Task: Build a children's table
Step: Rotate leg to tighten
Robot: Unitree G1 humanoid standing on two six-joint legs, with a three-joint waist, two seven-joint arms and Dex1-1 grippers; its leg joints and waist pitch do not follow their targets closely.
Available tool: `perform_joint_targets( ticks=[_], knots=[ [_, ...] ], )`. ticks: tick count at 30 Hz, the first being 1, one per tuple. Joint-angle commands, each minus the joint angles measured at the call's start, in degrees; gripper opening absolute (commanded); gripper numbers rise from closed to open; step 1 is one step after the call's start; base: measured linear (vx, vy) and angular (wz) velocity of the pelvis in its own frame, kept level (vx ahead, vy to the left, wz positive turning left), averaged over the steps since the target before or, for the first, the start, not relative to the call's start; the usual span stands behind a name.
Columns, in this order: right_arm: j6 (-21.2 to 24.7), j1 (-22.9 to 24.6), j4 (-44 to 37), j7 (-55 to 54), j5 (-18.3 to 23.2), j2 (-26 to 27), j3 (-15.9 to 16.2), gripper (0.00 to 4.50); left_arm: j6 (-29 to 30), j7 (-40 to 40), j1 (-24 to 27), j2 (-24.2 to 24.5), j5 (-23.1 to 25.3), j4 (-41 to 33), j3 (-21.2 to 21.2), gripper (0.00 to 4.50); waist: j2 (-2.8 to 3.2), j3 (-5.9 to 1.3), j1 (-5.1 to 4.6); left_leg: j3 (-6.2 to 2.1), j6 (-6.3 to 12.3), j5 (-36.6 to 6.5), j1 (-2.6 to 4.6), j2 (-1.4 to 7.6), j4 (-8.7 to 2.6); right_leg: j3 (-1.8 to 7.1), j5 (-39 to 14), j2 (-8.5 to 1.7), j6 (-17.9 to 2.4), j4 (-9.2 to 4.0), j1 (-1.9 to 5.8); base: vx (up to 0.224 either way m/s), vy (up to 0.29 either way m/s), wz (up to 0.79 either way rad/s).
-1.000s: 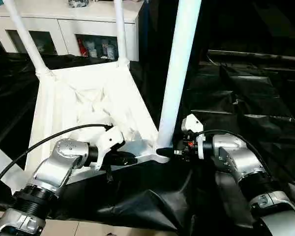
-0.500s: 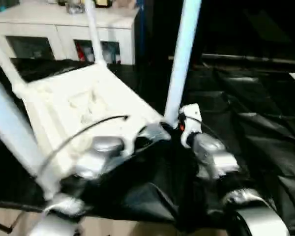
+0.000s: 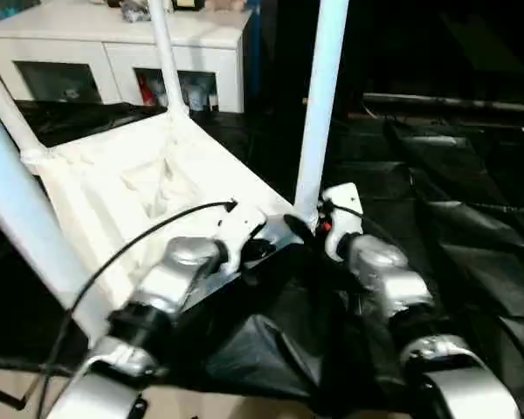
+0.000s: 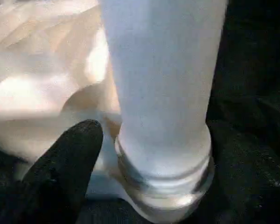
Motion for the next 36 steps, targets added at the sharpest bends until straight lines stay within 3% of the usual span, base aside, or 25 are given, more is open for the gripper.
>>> perform_joint_targets(
  ticks=[1,4,6,8,14,19,29,33,36],
  knots=[
    [-1.0,0.6,-3.3,9.1,0.3,0.2,4.6,3.81,0.5,-2.1,1.6,1.4,0.3,0.9,-1.1,0.0,-0.45,-3.05,0.23,-0.34,1.99,-10.0,-0.14,1.33,-3.18,1.96,-5.1,-3.3,-11.1,-4.05,2.29,0.0,0.0,0.0],
    [-1.8,1.0,-5.3,16.1,0.7,-3.9,5.6,3.81,-1.0,-8.7,3.9,5.5,-1.3,-2.6,-1.6,0.0,-0.38,-3.41,0.23,-0.2,3.0,-6.9,-0.18,1.25,-2.67,1.82,0.0,-3.12,-12.8,-3.38,2.43,0.0,0.0,0.0],
    [-2.2,1.0,-6.1,19.5,0.6,-5.7,5.8,3.81,-2.8,-14.1,5.7,7.6,-3.3,-5.2,-1.8,0.0,-0.3,-3.52,0.13,-0.27,3.98,-4.8,-0.6,1.29,-2.45,1.65,4.6,-2.95,-13.9,-2.71,2.55,0.0,0.0,0.0],
    [-2.2,1.1,-6.6,21.9,0.8,-6.7,6.0,3.81,-2.4,-17.3,6.9,9.3,-4.2,-7.1,-2.3,0.0,-0.12,-3.54,0.11,-0.06,4.6,-5.8,-0.12,1.37,-2.25,1.63,5.7,-2.74,-15.1,-2.61,2.14,0.0,0.0,0.0],
    [-1.1,1.6,-8.5,27.3,2.5,-8.3,7.1,3.81,-1.6,-21.0,9.5,12.2,-5.7,-10.7,-2.7,0.0,0.0,-3.36,0.84,0.06,4.34,-7.8,0.08,1.71,-2.44,1.66,2.9,-2.82,-15.5,-2.72,1.83,0.0,0.0,0.0],
    [-1.4,2.2,-8.3,30.1,1.1,-8.8,8.7,3.45,-1.6,-21.0,10.4,12.9,-5.7,-11.4,-2.3,0.0,-0.5,-3.23,1.0,0.04,3.11,-8.8,-0.08,1.56,-2.53,1.84,-0.7,-3.13,-14.2,-2.97,1.95,0.0,0.0,0.0],
    [-1.7,1.5,-7.5,30.6,1.0,-9.3,8.9,2.68,-1.2,-20.2,10.8,12.8,-5.5,-11.7,-2.0,0.0,-0.72,-3.5,1.07,0.12,4.56,-5.6,-0.22,1.35,-2.02,1.76,3.1,-2.92,-14.6,-2.44,1.95,0.0,0.0,0.0],
    [-0.4,2.0,-6.9,26.4,1.7,-7.4,7.4,2.63,0.5,-16.0,10.0,10.8,-4.9,-10.2,-0.9,0.0,-0.72,-3.41,0.97,0.11,4.18,-6.4,-0.16,1.41,-2.09,1.83,1.6,-3.0,-14.6,-2.54,1.88,0.0,0.0,0.0],
    [0.6,1.9,-5.5,21.5,1.2,-5.9,6.5,2.61,1.3,-13.3,9.1,9.2,-4.5,-8.8,-0.4,0.0,-0.79,-3.01,0.74,0.11,2.89,-9.3,-0.14,1.34,-2.38,2.0,-4.1,-3.17,-13.7,-3.19,1.68,0.0,0.0,0.0]
  ],
)
